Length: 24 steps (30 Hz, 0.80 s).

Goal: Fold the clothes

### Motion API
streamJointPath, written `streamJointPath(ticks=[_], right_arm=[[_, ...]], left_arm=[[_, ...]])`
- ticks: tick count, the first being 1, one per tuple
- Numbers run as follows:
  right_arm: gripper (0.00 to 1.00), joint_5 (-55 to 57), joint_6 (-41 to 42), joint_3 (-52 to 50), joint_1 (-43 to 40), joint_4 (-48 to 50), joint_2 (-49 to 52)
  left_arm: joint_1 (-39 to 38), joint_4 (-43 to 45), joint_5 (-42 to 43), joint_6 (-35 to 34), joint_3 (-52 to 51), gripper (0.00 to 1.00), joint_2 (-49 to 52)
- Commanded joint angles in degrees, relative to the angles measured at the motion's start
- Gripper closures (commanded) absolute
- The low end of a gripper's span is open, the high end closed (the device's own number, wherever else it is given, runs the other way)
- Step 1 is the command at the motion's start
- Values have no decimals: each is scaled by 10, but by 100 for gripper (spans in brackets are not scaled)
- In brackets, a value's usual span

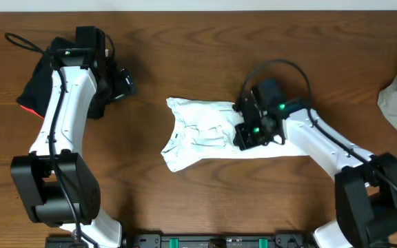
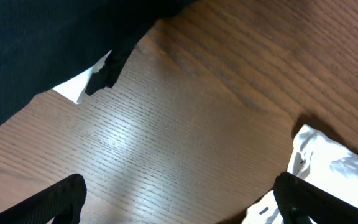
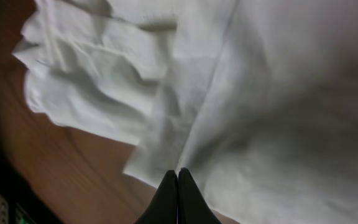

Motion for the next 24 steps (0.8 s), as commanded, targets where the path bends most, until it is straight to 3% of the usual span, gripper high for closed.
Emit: streamJointPath(ticks=[1,7,12,21,24], right_arm=[[99,-1,23,-36,8,28,6],[99,-1,41,-82,8,97,6],[98,-9,41,-61,3,101,-3],[95,-13,-4,63,-52,-23,-80],[85,10,-28,91,-99,-81,-116]], left_arm=[[1,0,-1,-5,8,2,-4],[1,0,-1,-5,8,2,-4],[1,0,-1,-5,8,2,-4],[1,0,-1,-5,8,2,-4],[1,0,-1,-5,8,2,-4]])
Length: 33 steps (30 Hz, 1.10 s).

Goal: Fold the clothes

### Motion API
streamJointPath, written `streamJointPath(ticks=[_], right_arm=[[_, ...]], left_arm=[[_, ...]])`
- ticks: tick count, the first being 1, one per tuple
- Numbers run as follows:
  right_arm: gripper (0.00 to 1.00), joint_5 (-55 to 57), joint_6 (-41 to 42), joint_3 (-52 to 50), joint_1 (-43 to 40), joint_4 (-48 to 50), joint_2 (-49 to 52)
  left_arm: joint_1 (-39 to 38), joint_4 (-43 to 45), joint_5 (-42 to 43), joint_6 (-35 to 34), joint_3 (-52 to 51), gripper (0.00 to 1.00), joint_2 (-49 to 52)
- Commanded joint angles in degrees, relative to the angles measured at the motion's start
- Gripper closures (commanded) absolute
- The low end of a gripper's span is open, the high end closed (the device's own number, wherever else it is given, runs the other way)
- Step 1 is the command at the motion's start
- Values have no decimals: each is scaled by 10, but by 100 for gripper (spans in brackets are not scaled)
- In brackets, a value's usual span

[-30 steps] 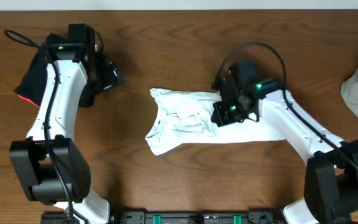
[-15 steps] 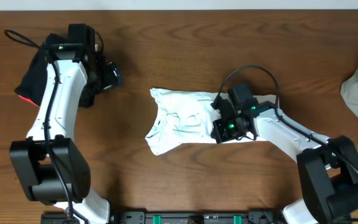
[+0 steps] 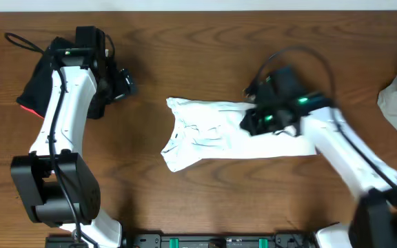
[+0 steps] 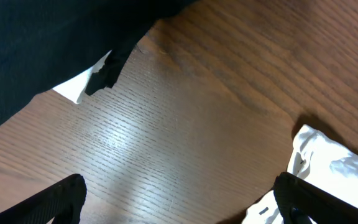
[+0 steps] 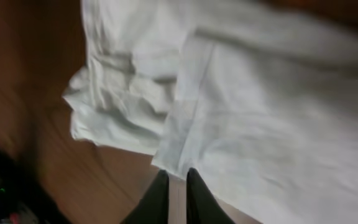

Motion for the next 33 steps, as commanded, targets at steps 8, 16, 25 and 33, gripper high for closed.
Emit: streamJointPath(ticks=[8,16,25,33], right_arm=[[40,113,-92,31,-182,-147,-87],[44,129,-143,1,-261,-149,-62],[42,137,-155,-61,-287,-26,-1],[40,136,-166,-83,-287,64,74]], left_arm=[[1,0,-1,-5,8,2,-4],[1,0,-1,-5,8,2,-4],[1,0,-1,-5,8,2,-4],[1,0,-1,-5,8,2,-4]])
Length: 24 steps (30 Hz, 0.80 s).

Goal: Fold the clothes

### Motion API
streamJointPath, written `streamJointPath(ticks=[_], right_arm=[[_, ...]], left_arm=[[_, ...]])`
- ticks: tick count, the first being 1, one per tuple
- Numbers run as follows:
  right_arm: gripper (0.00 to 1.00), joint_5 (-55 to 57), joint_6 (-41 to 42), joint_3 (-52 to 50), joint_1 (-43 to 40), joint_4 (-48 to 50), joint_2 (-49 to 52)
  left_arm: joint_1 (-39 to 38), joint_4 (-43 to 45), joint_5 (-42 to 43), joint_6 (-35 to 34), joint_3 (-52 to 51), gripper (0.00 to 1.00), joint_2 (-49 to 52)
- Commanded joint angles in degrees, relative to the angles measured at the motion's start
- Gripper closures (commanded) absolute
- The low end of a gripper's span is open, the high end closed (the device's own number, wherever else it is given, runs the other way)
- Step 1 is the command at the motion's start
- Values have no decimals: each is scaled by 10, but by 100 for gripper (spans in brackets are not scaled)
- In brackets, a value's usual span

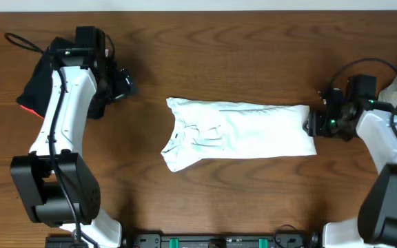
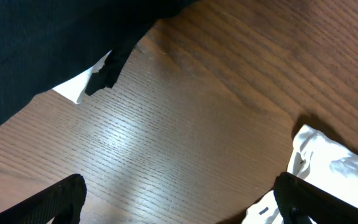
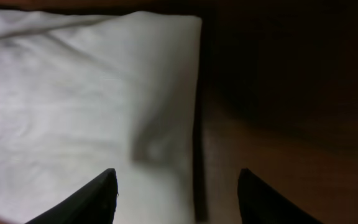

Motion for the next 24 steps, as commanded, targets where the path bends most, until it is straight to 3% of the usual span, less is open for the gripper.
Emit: streamJointPath(ticks=[1,10,17,21,24], right_arm=[[41,-4,-12,-4,-3,21,29],[53,-72,-11,-4,-3,46,100],[86,-71,4,-3,-5,44,102],[98,-71,19,0,-14,43,102],[99,-71,35,10,-25,42,101]], left_arm=[[1,0,-1,-5,8,2,-4],[1,0,-1,-5,8,2,-4],[1,0,-1,-5,8,2,-4],[1,0,-1,-5,8,2,-4],[1,0,-1,-5,8,2,-4]])
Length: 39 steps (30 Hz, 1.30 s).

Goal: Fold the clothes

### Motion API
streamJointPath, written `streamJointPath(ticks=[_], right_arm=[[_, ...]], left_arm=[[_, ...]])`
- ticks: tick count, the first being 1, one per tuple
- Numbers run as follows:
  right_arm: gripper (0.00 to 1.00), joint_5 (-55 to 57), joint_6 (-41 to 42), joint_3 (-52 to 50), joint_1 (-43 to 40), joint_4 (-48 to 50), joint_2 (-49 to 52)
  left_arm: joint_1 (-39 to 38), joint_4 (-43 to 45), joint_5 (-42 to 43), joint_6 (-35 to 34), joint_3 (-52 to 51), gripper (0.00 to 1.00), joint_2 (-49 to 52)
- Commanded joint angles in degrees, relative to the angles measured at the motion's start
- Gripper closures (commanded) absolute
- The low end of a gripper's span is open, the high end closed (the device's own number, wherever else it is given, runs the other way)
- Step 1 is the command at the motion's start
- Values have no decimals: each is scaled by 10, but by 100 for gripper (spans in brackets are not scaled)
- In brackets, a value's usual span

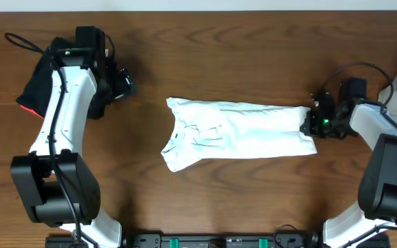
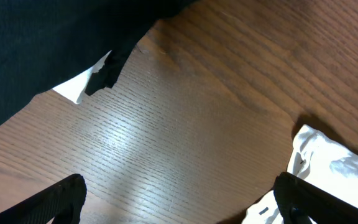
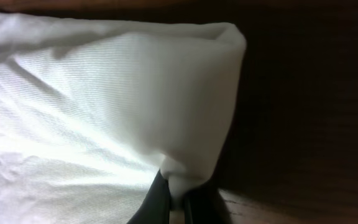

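A white garment point(image 1: 240, 132) lies as a long strip across the middle of the table, its left end crumpled. My right gripper point(image 1: 310, 124) is at its right end, and in the right wrist view the gripper point(image 3: 178, 190) is shut on the garment's folded right edge point(image 3: 191, 93). Far to the left, my left gripper point(image 1: 125, 83) hovers open over bare wood point(image 2: 182, 199) with nothing between its fingers point(image 2: 58, 196). The white garment's left corner point(image 2: 328, 158) shows beside the other finger.
A dark garment point(image 1: 38, 81) with a white label point(image 2: 74, 87) lies bunched at the back left under the left arm. A pale grey cloth lies at the right edge of the table. Black cables loop over both arms.
My right gripper stood open just beside the garment's right end; it is now shut on that right edge. The left arm and the garment have not moved.
My right gripper was shut, its tips on the middle of the white garment. Then it was a little further right, then open at the garment's right end. It now pinches that end. The left arm stayed open near the dark garment throughout.
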Motion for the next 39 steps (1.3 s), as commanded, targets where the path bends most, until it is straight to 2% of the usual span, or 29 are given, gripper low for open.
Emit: streamJointPath(ticks=[1,15,21,30,39], right_arm=[[99,3,28,14,-22,-6,11],[99,9,27,249,-115,-209,10],[99,8,26,344,-117,-300,10],[99,4,26,428,-30,-386,10],[99,4,31,433,131,-390,10]], left_arm=[[1,0,-1,-5,8,2,-4],[1,0,-1,-5,8,2,-4],[1,0,-1,-5,8,2,-4],[1,0,-1,-5,8,2,-4],[1,0,-1,-5,8,2,-4]])
